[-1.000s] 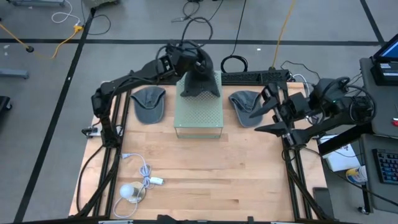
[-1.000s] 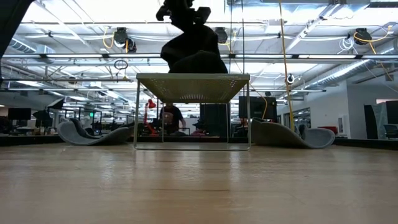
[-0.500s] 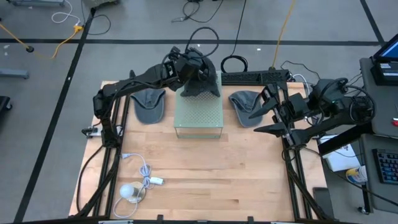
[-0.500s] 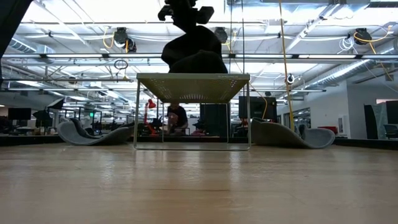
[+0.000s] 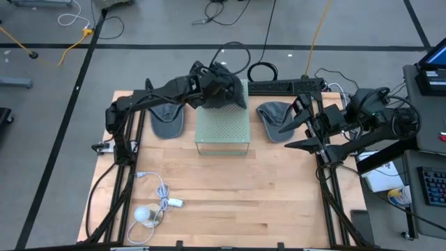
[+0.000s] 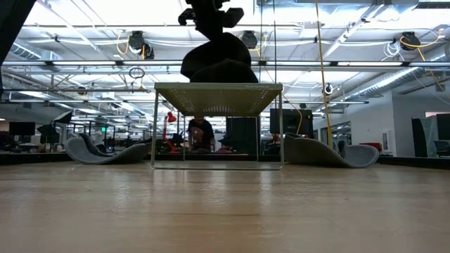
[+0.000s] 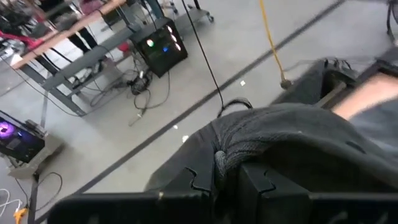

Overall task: Pick & Place hat
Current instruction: Stack the black cap on top of the black cap on the shelf

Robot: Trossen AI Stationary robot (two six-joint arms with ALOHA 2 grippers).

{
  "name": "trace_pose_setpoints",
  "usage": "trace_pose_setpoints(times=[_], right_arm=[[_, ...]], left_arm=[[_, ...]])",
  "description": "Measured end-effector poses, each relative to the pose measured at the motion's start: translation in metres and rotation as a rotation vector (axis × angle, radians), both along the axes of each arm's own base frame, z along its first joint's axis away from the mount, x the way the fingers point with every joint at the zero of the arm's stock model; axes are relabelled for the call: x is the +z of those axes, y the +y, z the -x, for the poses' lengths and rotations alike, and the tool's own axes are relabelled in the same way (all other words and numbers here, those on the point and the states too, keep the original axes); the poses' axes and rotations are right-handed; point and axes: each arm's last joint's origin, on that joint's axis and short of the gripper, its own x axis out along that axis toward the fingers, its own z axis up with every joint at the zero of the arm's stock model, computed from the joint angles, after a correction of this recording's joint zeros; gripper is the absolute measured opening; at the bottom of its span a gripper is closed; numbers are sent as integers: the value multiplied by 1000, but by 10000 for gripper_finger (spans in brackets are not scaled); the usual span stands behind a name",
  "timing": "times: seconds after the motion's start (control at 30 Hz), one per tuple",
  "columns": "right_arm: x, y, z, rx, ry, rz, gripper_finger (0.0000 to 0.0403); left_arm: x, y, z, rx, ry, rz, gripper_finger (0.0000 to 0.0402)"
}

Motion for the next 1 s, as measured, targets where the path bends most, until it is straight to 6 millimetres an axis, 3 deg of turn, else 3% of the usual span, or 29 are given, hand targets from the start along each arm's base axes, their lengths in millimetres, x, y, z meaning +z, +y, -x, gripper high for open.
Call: trace_pose_setpoints(times=[0.37, 1.0], right_arm=[[0, 0, 0, 0, 3, -5, 167], [-3, 0, 0, 2, 39, -18, 167]], left_arm=[[-31, -10, -15, -10, 28, 122, 25], [-61, -19, -28, -36, 92, 249, 26]])
